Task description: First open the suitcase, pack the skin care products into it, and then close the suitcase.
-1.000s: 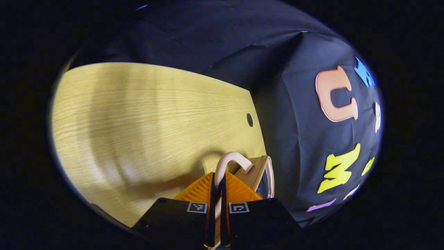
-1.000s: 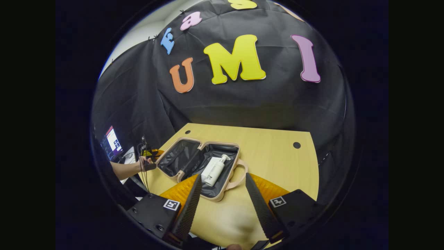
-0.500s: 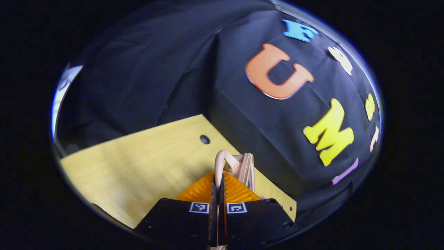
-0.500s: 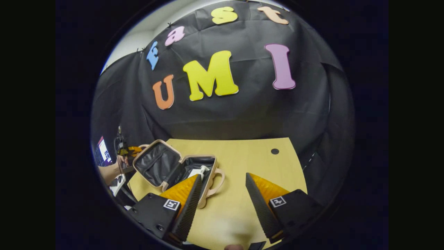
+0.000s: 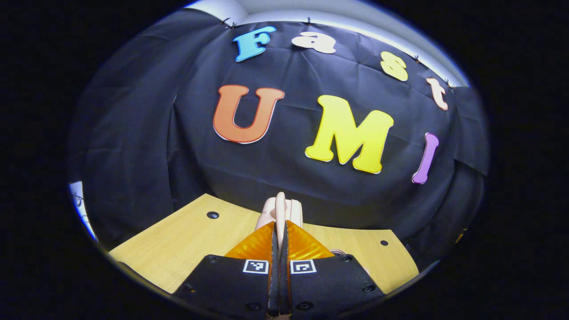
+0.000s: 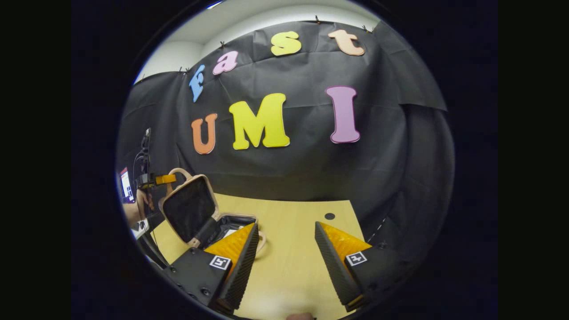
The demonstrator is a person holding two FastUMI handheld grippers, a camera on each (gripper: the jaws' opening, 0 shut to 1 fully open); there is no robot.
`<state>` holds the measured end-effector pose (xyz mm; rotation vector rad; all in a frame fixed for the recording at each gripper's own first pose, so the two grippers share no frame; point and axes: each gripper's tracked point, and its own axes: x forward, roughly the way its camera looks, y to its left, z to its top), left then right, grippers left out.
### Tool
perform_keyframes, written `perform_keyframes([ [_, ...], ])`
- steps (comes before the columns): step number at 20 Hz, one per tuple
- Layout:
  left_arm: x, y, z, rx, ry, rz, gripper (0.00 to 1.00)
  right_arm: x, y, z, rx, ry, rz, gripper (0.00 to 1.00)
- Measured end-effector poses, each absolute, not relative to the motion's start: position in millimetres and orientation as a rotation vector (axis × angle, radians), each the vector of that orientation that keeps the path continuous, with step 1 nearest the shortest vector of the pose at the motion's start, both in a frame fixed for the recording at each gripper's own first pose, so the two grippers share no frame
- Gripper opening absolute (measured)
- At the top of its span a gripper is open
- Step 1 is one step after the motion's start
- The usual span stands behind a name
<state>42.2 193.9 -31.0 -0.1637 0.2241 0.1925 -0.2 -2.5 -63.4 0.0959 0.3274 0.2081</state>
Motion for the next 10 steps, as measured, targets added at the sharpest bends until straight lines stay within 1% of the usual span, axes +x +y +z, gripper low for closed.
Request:
perform_keyframes([
  [6,52,118,-38,-0.089,0.178,0.219,0.04,-9,-25,-48,0.005,0.248,0.152,0.76],
  [7,55,102,-44,-0.070,0.179,0.204,0.04,-9,-30,-44,0.004,0.235,0.140,0.74],
  [8,58,85,-48,-0.050,0.183,0.184,0.04,-9,-35,-41,0.006,0.229,0.129,0.77],
  [10,63,52,-64,-0.024,0.205,0.145,0.04,-10,-47,-42,0.002,0.229,0.105,0.77],
])
